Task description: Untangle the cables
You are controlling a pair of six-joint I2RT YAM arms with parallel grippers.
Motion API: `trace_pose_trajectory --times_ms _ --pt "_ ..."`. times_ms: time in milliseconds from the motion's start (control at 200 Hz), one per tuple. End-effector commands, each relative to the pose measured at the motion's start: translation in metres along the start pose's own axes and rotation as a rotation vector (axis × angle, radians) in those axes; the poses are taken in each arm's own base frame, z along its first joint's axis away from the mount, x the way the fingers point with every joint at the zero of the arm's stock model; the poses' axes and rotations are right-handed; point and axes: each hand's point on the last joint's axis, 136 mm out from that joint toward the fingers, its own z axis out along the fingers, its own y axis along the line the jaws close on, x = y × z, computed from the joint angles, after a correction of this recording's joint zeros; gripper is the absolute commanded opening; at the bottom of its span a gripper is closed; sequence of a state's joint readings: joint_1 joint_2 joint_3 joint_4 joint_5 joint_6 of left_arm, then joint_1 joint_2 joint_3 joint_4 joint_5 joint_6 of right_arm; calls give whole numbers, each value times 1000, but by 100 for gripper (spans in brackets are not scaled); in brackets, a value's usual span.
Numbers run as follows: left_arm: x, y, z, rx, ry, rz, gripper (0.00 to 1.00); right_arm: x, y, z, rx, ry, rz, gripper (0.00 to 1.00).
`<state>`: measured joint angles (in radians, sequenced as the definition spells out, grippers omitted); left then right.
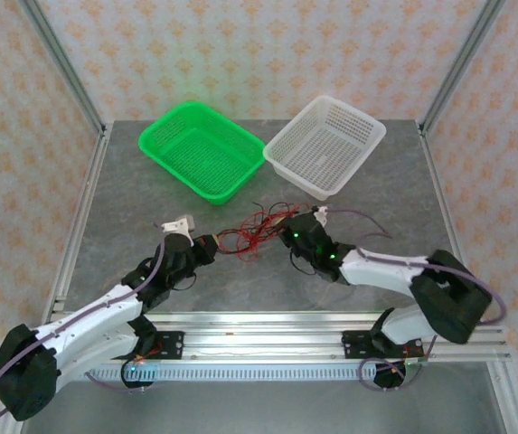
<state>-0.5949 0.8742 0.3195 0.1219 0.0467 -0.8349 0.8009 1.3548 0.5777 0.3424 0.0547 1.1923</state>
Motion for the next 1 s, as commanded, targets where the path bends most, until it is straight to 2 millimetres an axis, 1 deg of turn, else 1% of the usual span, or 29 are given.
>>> trace_pose_trajectory --times_ms 0,50,110,180,265,280,290,325,415,500,591,701,831,911,996 --pt "-9 32 5 -176 -44 36 15 -42 -36 -17 110 -166 -115 0" --pt "-3 33 10 -172 -19 41 23 -44 -36 -22 95 -170 -135 0" --pt "2 30 16 -155 6 44 35 -44 -34 -26 66 -171 -147 0" --pt "5 23 21 -122 25 45 43 -44 -33 -30 32 -173 -147 0" --pt "4 8 20 -61 27 62 47 -43 -40 -30 35 -176 -145 0" --pt "2 3 19 -47 24 70 48 -43 -41 -30 37 -177 -144 0" --pt "2 1 18 -38 22 76 48 -45 -37 -33 20 -182 -138 0" --pt "-1 -11 15 -4 15 102 50 -46 -36 -35 16 -188 -130 0" --pt "-3 -50 1 97 4 217 52 -46 -38 -35 18 -186 -116 0" --pt "6 -86 -10 186 25 345 54 -44 -39 -34 17 -182 -102 0" --pt "17 -106 -11 238 70 406 56 -44 -40 -33 19 -180 -88 0" --pt "33 -116 0 265 141 444 63 -44 -40 -34 23 -182 -76 0" --pt "55 -119 19 270 228 485 67 -45 -40 -35 28 -184 -72 0" --pt "71 -127 27 304 284 502 68 -46 -38 -35 28 -187 -73 0" --pt "82 -136 34 331 315 515 68 -46 -37 -34 27 -187 -73 0"
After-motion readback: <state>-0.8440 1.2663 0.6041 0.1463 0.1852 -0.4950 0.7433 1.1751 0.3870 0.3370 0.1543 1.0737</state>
